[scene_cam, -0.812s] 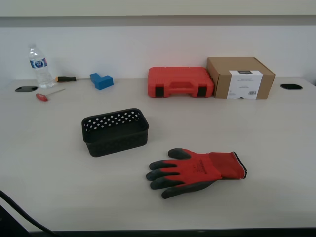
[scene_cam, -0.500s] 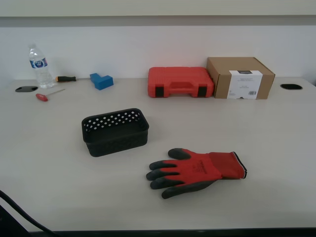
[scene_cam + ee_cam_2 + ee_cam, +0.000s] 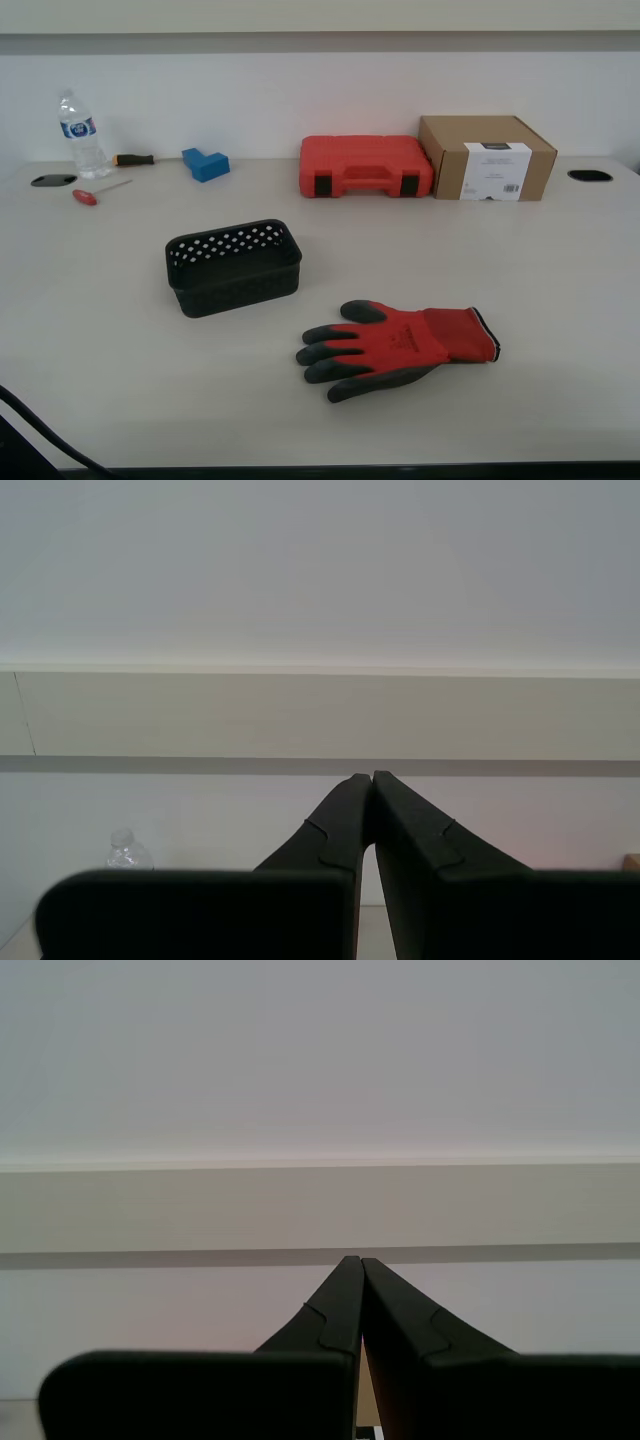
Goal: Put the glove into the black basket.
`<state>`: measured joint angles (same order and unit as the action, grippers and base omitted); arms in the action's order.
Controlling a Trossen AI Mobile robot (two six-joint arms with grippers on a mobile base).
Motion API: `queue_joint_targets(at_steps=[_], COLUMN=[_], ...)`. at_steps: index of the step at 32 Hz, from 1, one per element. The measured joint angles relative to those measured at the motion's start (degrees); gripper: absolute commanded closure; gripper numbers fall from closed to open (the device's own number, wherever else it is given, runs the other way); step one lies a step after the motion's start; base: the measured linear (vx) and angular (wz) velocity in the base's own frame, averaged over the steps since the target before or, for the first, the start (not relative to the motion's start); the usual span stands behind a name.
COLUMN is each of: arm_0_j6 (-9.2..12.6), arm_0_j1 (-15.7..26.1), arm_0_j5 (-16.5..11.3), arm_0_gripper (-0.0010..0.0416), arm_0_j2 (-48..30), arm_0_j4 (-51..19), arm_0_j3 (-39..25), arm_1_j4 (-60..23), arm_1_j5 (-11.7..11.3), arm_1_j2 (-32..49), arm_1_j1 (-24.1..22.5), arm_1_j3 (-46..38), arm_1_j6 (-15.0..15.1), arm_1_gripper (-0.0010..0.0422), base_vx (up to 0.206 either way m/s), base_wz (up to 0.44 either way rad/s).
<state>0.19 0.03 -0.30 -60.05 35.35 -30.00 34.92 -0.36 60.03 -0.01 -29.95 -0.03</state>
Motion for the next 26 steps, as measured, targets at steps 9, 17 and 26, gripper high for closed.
queue_joint_targets(at_steps=[9, 17, 26], arm_0_j6=[0.0, 0.0, 0.0], arm_0_j1=[0.0, 0.0, 0.0], arm_0_j5=[0.0, 0.0, 0.0], arm_0_gripper=[0.0405, 0.0405, 0.0405], arm_0_j2=[0.0, 0.0, 0.0], arm_0_j4=[0.0, 0.0, 0.0], arm_0_j3=[0.0, 0.0, 0.0], arm_1_j4=[0.0, 0.0, 0.0], arm_1_j5=[0.0, 0.0, 0.0], arm_1_j2=[0.0, 0.0, 0.0], arm_1_j1=[0.0, 0.0, 0.0], arm_1_j3=[0.0, 0.0, 0.0], arm_1_j6=[0.0, 0.0, 0.0], arm_1_gripper=[0.0412, 0.0412, 0.0412], base_vx=[0.0, 0.0, 0.0], base_wz=[0.0, 0.0, 0.0])
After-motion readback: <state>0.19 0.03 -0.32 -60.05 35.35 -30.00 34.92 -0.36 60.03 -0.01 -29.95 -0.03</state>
